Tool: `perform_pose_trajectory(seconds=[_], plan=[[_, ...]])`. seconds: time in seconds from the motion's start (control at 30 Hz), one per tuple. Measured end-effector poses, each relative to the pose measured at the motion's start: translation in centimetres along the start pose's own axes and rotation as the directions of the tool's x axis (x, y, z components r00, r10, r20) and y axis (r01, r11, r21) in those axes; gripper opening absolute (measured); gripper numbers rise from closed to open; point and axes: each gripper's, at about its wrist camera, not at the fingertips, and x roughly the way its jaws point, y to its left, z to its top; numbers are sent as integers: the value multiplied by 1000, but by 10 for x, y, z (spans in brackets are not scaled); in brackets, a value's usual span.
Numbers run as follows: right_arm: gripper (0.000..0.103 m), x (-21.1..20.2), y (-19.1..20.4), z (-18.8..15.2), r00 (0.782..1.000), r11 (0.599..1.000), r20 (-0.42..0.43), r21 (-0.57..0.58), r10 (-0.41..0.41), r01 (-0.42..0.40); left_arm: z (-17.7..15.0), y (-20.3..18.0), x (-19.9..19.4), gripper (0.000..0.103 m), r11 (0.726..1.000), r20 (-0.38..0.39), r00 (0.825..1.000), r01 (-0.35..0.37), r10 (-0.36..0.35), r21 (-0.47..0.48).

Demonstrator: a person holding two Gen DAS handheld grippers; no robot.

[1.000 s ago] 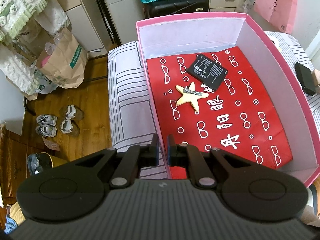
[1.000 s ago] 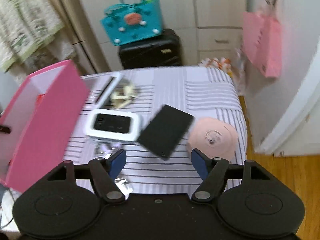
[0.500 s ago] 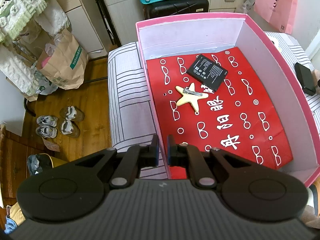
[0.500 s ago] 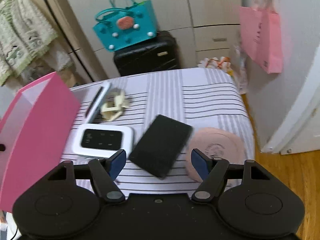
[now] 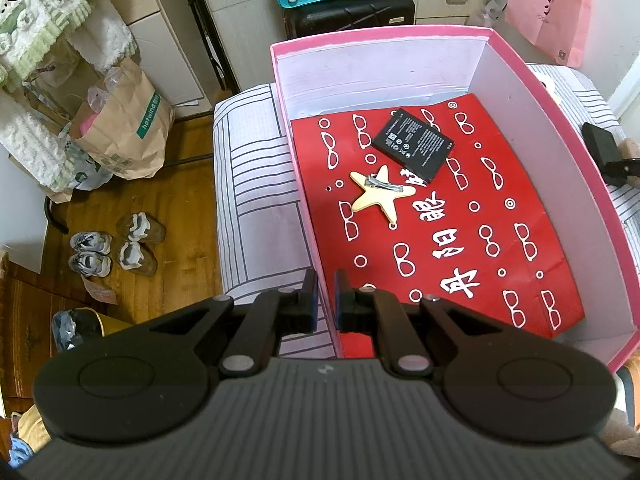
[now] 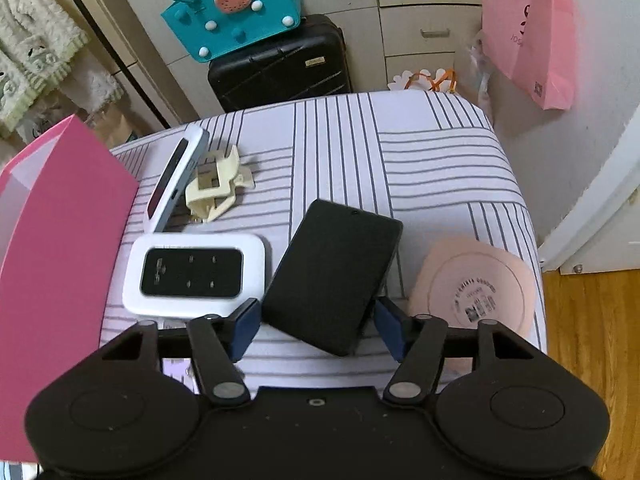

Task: Organize rigid objects
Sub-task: 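Grasp the black power bank with the right gripper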

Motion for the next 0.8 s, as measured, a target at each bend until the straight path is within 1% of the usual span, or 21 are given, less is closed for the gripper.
perform_pose_trajectory(seconds=[0.13,0.2,0.33,0.37,0.43,0.6,0.73,0.77,0.8], plan=[[72,8,10,6,999,998,2,-48,-38,38,-1,-2,0,7,1000,8,1000,-4,4,18],[72,10,13,12,999,996,14,-76,-41,42,-1,-3,0,7,1000,10,1000,-7,7,18],[71,19,7,26,999,996,-1,-67,-51,51,-2,-2,0,7,1000,7,1000,1,-1,12],[71,22,6,28,999,996,-15,-72,-51,50,-2,-2,0,7,1000,8,1000,1,-1,12],[71,24,8,29,998,995,-23,-83,-64,62,-3,-3,0,7,1000,11,1000,2,-2,12],[72,24,27,20,992,974,-6,-190,-124,120,-3,-2,-1,7,1000,13,1000,6,-6,10],[77,23,27,20,991,975,-3,-179,-133,130,-2,-1,-1,7,1000,13,1000,8,-8,9],[76,24,26,20,991,976,-2,-177,-134,131,-2,-1,-1,7,1000,14,1000,8,-8,11],[72,23,25,20,992,977,2,-174,-129,127,-2,-1,-1,7,1000,15,1000,8,-8,11]])
